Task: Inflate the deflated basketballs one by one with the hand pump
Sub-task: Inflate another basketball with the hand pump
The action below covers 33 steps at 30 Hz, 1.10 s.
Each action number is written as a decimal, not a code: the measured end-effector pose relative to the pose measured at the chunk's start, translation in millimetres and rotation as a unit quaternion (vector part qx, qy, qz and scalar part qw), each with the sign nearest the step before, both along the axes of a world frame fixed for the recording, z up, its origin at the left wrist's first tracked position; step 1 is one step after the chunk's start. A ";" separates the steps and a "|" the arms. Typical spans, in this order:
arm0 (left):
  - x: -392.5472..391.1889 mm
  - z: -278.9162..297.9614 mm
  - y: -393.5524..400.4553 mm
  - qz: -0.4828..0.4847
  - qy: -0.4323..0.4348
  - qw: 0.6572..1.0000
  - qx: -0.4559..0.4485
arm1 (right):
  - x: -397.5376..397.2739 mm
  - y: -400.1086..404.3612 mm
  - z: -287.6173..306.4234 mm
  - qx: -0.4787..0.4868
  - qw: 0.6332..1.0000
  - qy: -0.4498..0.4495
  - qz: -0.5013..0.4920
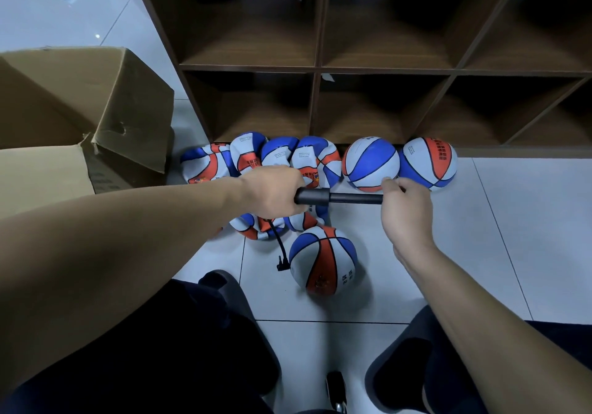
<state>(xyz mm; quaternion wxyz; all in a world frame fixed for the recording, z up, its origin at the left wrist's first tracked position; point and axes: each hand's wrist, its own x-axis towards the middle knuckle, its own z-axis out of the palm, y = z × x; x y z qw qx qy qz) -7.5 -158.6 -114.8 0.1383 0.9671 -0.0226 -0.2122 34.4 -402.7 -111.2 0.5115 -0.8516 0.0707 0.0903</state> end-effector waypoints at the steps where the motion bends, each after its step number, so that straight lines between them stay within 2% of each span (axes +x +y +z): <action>1: -0.8 1.6 -4.8 0.004 -0.008 1.000 -0.001 | -2.2 2.7 2.3 -0.002 1.000 -0.010 0.010; 13: 0.8 10.9 -41.0 -0.026 -0.026 0.999 -0.001 | -29.3 25.8 4.1 0.004 0.998 -0.020 0.052; 21: 4.8 15.2 -32.3 -0.025 -0.044 0.998 -0.028 | -16.0 24.1 9.3 -0.005 0.998 -0.011 0.063; 23: 5.1 14.6 -26.8 -0.020 -0.041 0.998 -0.031 | -7.1 17.3 11.2 -0.007 0.999 -0.014 0.050; 28: 3.8 5.0 4.7 0.005 0.033 0.998 -0.045 | 15.0 -12.8 9.5 0.020 0.999 0.006 -0.024; 33: 0.1 4.2 -3.5 -0.012 0.032 0.999 -0.007 | 9.3 -16.0 3.6 0.042 0.998 0.015 -0.053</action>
